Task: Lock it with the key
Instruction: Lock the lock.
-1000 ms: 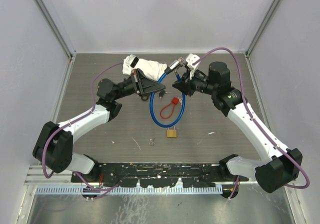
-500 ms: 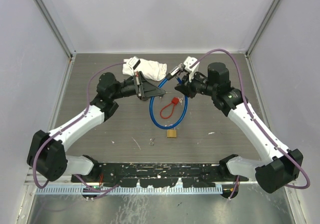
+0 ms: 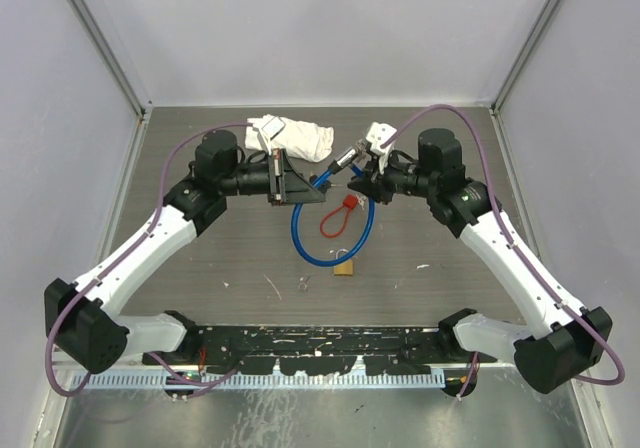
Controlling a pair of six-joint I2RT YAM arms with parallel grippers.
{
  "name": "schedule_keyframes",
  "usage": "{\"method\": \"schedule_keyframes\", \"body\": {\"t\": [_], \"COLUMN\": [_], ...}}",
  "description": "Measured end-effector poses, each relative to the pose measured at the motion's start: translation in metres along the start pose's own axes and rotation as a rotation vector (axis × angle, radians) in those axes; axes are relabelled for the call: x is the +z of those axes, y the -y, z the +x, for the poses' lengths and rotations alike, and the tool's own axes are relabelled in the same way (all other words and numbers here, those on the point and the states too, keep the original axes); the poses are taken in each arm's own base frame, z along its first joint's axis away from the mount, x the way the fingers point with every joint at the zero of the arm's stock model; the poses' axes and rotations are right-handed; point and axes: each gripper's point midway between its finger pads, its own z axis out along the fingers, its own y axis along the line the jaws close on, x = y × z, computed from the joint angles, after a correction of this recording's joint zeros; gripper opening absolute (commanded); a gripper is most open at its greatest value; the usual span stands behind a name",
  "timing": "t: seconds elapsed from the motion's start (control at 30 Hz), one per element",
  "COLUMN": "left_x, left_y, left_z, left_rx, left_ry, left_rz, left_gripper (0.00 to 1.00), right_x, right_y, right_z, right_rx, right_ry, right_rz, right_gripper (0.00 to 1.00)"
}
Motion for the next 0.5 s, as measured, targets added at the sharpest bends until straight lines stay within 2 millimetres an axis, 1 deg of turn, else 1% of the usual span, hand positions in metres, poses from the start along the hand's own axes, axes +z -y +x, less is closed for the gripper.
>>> {"method": "schedule_keyframes", "body": {"t": [0.13,0.23,0.3,0.4,0.43,0.5], "left_x": [-0.002,-0.003,-0.002,-0.001,-0.002,-0.002], "left_y": [-0.002,-0.003,-0.007,-0.012,-0.012,-0.012], "left_z": [0.003,0.005,0.006,0.009,0.009,0.009], "left_rx": [0.007,0.01,0.008,-0.007,-0.01,-0.006], "left_ry": [-0.029,-0.049,-0.062,-0.075,-0.076,-0.071], "left_rz": [-0.038,-0.058,-0.067,-0.08,-0.082,-0.084], "left_gripper": [0.0,0.0,0.02,0.19,0.25,0.35], "right_x": [-0.001,0.0,0.001,0.005,0.007,0.01], "right_y": [-0.003,-0.009,-0.011,-0.014,-0.015,-0.018], "right_z": [0.002,0.001,0.003,0.015,0.02,0.028], "right_rx": [-0.002,0.022,0.039,0.068,0.076,0.089], "right_ry": [-0.011,-0.004,-0.002,-0.014,-0.018,-0.021], "right_rz": [-0.005,-0.031,-0.039,-0.046,-0.051,-0.064], "right_gripper": [0.01,0.01,0.01,0.01,0.01,0.01]}}
